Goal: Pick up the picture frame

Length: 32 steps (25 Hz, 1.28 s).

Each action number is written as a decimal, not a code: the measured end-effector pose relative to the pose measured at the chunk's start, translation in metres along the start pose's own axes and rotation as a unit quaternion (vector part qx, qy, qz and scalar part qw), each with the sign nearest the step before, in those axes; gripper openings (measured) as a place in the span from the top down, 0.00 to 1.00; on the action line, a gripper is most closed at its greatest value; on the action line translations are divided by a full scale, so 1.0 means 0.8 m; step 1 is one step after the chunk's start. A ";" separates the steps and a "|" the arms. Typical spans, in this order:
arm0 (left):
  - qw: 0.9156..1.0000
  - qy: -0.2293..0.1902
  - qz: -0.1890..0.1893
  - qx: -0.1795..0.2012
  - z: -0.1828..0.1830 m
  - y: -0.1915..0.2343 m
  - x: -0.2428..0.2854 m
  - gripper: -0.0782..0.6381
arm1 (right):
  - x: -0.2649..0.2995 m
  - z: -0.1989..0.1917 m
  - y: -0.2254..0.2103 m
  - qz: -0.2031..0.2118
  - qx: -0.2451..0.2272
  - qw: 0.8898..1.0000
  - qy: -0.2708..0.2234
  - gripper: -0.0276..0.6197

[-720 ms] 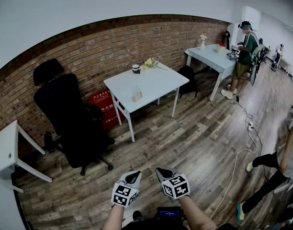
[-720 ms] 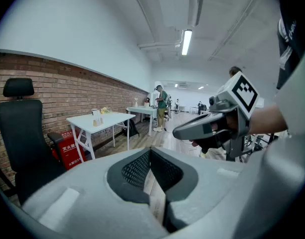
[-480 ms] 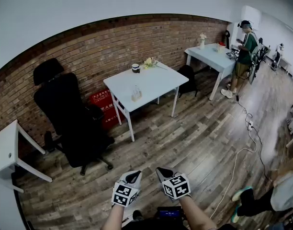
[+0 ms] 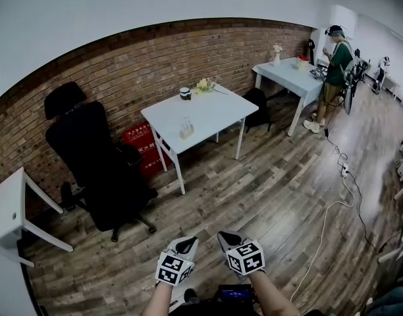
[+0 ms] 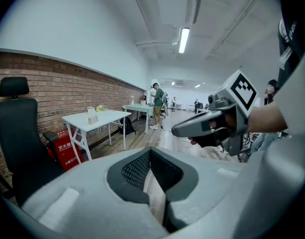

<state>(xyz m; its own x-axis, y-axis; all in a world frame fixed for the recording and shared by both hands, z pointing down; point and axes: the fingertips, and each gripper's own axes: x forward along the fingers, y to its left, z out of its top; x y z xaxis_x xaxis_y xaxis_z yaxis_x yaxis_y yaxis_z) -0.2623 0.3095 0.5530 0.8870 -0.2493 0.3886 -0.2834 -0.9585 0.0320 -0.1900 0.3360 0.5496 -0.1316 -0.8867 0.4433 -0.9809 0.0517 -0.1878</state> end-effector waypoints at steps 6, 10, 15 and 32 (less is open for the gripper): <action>1.000 0.007 -0.008 0.007 -0.001 -0.004 0.003 0.87 | -0.001 0.000 -0.003 0.000 0.002 1.000 -0.001 0.94; 1.000 0.011 -0.006 0.008 0.001 -0.007 0.009 0.87 | -0.002 0.001 -0.009 0.003 0.006 1.000 0.000 0.94; 1.000 0.015 0.003 0.008 0.002 -0.010 0.018 0.87 | -0.004 0.001 -0.019 0.009 0.007 1.000 0.000 0.94; 0.998 0.029 0.056 -0.007 -0.005 -0.049 0.035 0.87 | -0.038 -0.031 -0.070 0.035 0.013 0.999 0.013 0.94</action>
<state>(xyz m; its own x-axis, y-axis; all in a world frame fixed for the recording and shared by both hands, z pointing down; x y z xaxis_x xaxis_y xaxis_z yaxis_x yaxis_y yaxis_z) -0.2281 0.3407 0.5664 0.8266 -0.3467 0.4432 -0.3860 -0.9225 -0.0016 -0.1343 0.3719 0.5685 -0.2033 -0.8696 0.4500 -0.9650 0.1003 -0.2422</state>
